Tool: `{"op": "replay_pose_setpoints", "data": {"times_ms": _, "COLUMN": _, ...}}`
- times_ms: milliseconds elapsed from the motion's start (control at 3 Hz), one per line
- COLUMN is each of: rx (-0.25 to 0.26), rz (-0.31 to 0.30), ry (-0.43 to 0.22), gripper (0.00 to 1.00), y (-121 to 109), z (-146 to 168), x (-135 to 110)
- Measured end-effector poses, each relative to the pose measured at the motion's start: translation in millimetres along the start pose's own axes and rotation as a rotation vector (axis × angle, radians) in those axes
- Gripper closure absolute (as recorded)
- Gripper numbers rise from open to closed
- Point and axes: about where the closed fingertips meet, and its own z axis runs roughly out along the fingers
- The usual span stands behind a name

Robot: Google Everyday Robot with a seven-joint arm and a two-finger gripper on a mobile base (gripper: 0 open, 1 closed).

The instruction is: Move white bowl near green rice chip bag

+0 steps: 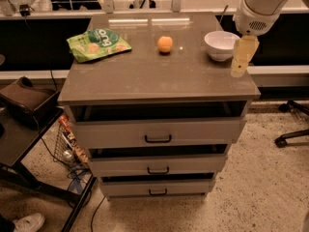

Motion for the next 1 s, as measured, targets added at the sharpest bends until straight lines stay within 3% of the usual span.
{"op": "replay_pose_setpoints", "data": {"times_ms": 1000, "rx": 0.026, "rz": -0.049, "ry": -0.009, "gripper": 0.00, "y": -46, "z": 62, "x": -9}}
